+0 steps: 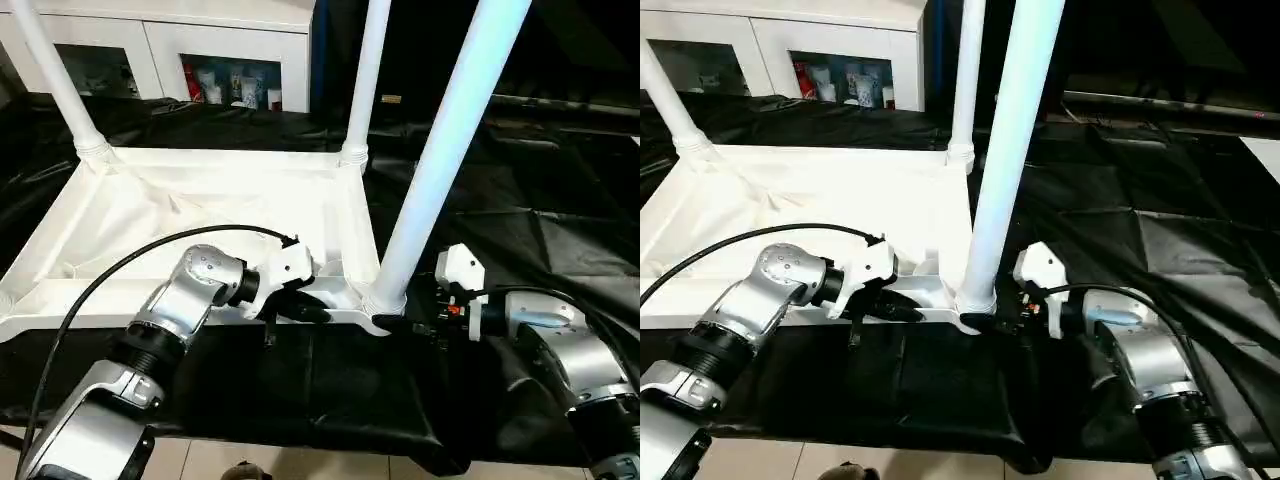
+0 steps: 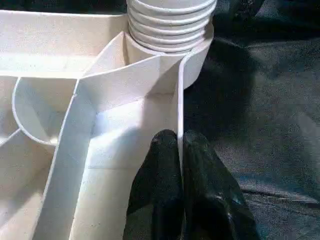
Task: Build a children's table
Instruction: Rotate leg to tighten
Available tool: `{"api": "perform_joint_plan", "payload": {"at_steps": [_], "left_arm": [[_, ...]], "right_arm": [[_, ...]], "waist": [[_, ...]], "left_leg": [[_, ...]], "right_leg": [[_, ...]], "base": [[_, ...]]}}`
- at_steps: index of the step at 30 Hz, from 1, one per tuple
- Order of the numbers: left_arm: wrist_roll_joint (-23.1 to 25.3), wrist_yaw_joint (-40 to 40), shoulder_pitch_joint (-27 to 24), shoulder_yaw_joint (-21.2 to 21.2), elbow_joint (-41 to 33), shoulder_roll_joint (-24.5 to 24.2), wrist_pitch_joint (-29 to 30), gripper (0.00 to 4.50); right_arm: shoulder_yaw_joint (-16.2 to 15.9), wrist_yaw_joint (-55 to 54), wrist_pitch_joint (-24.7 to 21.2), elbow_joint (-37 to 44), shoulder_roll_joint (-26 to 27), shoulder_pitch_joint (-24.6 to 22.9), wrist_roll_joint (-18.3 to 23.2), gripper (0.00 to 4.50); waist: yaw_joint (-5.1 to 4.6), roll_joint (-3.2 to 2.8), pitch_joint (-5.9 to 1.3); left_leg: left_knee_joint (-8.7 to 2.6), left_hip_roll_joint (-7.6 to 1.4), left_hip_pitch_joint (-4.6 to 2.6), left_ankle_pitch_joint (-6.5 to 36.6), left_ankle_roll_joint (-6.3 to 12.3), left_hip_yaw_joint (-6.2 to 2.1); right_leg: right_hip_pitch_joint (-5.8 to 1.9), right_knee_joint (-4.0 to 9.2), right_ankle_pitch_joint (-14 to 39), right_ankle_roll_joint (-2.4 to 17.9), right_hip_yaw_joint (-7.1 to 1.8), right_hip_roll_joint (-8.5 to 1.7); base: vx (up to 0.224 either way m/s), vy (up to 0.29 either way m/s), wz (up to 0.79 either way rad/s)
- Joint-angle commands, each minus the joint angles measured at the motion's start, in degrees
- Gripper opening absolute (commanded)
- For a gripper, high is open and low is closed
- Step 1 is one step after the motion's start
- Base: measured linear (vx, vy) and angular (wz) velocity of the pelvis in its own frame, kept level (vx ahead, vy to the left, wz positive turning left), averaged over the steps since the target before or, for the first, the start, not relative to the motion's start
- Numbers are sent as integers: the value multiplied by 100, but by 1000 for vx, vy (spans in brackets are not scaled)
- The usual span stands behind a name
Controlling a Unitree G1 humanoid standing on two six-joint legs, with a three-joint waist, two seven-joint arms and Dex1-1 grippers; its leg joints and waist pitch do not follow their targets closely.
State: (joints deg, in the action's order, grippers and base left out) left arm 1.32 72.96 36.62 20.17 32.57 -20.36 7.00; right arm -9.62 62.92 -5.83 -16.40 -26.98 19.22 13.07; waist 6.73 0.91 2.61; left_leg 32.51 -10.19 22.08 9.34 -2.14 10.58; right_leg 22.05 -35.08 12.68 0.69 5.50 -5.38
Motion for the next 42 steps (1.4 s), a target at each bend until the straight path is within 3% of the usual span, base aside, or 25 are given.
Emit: {"api": "perform_joint_plan", "payload": {"at_steps": [1, 4, 6, 13, 22, 27, 28, 29, 30, 31, 32, 34, 35, 37, 42], "left_arm": [[-363, 210, 61, -80, -378, 111, -61, 0], [-346, 203, 39, -81, -414, 115, -38, 0], [-335, 186, 19, -84, -441, 122, -21, 0], [-303, 171, -18, -83, -452, 101, -11, 0], [-266, 45, -37, -121, -424, 132, 68, 0], [-95, -587, 85, -230, -63, 318, 347, 0], [-58, -814, 139, -282, 64, 401, 434, 0], [16, -1180, 227, -342, 233, 533, 554, 0], [67, -1474, 294, -385, 353, 651, 635, 0], [113, -1793, 360, -431, 476, 789, 723, 0], [144, -2173, 434, -498, 624, 967, 789, 0], [164, -2853, 542, -622, 864, 1317, 952, 0], [179, -3099, 580, -657, 961, 1440, 965, 0], [234, -3618, 668, -686, 1204, 1730, 931, 0], [274, -3805, 793, -709, 1453, 1937, 849, 0]], "right_arm": [[-91, -21, -38, -58, 10, 83, -89, 373], [-107, -70, -5, -160, 79, 146, -129, 373], [-97, -95, 14, -230, 138, 198, -136, 338], [-130, -69, 99, -336, 187, 248, -183, 284], [-166, -143, 197, -485, 231, 227, -246, 274], [189, -904, -77, -975, 587, 255, -154, 274], [313, -1202, -141, -1165, 717, 273, -148, 274], [440, -1677, -151, -1421, 895, 301, -207, 273], [494, -2025, -126, -1584, 1029, 330, -268, 273], [542, -2421, -88, -1756, 1180, 369, -345, 273], [559, -2903, -19, -1946, 1356, 440, -473, 272], [629, -3858, 38, -2248, 1694, 620, -658, 272], [687, -4147, 17, -2362, 1825, 701, -671, 272], [761, -4823, -36, -2697, 2120, 929, -752, 272], [752, -4932, 144, -3034, 2351, 1171, -834, 272]], "waist": [[-12, 49, -349], [-9, 71, -350], [-9, 70, -354], [-5, 77, -362], [-12, 102, -371], [-53, 76, -344], [-81, 75, -329], [-99, 33, -321], [-141, 41, -315], [-148, 48, -317], [-188, 5, -317], [-220, 7, -316], [-219, 38, -316], [-230, 27, -311], [-210, 8, -318]], "left_leg": [[-287, -373, -118, 699, 559, -107], [-279, -371, -119, 699, 557, -102], [-276, -370, -119, 691, 549, -103], [-258, -360, -106, 626, 564, -105], [-233, -352, -103, 545, 617, -98], [-253, -358, -115, 824, 450, -103], [-268, -351, -114, 1048, 292, -116], [-281, -360, -125, 1132, 222, -119], [-295, -354, -134, 1292, 92, -121], [-304, -359, -142, 1362, 33, -134], [-308, -352, -137, 1438, -76, -141], [-314, -342, -156, 1542, -151, -137], [-312, -322, -149, 1574, -131, -141], [-308, -318, -156, 1579, -109, -140], [-310, -304, -138, 1525, 29, -129]], "right_leg": [[-285, 330, -181, 1460, -337, -430], [-283, 329, -123, 1453, -338, -430], [-283, 321, -116, 1449, -337, -431], [-297, 301, -151, 1414, -334, -426], [-297, 278, -222, 1450, -333, -421], [-264, 320, 186, 1450, -340, -426], [-269, 366, 569, 1378, -339, -437], [-257, 371, 677, 1370, -343, -437], [-245, 403, 907, 1326, -344, -431], [-249, 413, 1011, 1302, -341, -438], [-247, 430, 1112, 1247, -348, -435], [-213, 444, 1203, 1210, -356, -425], [-236, 473, 1326, 1162, -352, -432], [-213, 495, 1462, 1122, -360, -434], [-217, 517, 1395, 987, -357, -411]], "base": [[0, 0, 0], [0, 0, 0], [0, 0, 0], [0, 0, 0], [0, 0, 0], [0, 0, 0], [0, 0, 0], [0, 0, 0], [0, 0, 0], [0, 0, 0], [0, 0, 0], [0, 0, 0], [0, 0, 0], [0, 0, 0], [0, 0, 0]]}}
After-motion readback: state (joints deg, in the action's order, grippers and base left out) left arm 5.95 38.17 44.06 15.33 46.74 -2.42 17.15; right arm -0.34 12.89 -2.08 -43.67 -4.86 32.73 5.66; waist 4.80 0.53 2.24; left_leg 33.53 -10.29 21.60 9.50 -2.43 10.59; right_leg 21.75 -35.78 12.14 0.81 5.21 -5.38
